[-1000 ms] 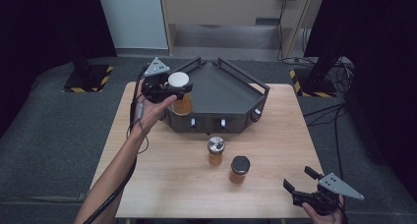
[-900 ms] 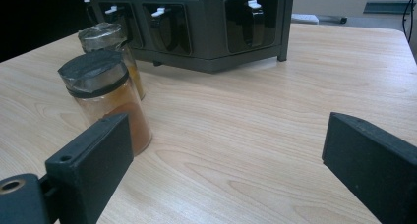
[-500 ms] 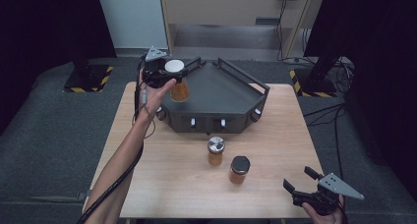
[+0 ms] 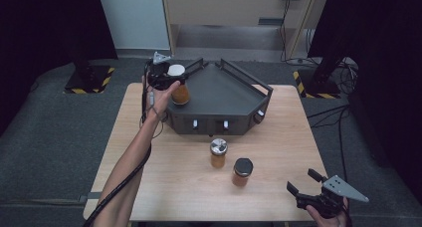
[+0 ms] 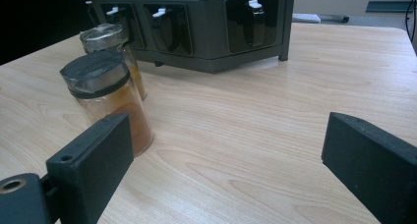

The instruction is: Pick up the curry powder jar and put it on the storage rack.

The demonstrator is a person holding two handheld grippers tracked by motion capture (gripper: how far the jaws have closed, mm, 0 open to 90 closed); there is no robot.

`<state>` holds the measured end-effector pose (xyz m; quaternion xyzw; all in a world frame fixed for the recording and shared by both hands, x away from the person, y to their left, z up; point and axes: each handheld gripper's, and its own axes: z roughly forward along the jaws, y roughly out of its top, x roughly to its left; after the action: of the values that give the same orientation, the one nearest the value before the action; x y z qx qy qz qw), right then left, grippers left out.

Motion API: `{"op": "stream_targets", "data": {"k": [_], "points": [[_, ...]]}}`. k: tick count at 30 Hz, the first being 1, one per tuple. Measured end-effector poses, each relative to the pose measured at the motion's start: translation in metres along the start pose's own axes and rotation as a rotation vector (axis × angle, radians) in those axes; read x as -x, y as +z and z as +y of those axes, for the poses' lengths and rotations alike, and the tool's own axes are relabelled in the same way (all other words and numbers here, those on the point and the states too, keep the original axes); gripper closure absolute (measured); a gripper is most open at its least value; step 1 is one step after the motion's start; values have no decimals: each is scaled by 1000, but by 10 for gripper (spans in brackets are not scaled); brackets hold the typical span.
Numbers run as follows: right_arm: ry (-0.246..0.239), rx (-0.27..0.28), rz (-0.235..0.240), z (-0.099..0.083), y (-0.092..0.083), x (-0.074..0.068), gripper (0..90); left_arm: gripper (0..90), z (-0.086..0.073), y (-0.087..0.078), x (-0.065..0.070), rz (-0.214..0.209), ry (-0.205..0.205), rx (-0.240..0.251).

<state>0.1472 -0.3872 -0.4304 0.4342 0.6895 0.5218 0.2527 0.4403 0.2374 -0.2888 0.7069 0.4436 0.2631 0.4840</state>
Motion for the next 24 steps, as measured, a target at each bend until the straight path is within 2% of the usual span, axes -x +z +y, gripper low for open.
{"op": "stream_targets", "data": {"k": [3, 13, 24], "points": [[0, -1, 2, 0, 0, 0, 55, 325, -1, 1, 1, 11, 4, -1], [1, -1, 2, 0, 0, 0, 56, 325, -3, 3, -4, -2, -18, 2], [2, -2, 4, 0, 0, 0, 57, 324, -6, 5, 0, -1, 18, 12]]}}
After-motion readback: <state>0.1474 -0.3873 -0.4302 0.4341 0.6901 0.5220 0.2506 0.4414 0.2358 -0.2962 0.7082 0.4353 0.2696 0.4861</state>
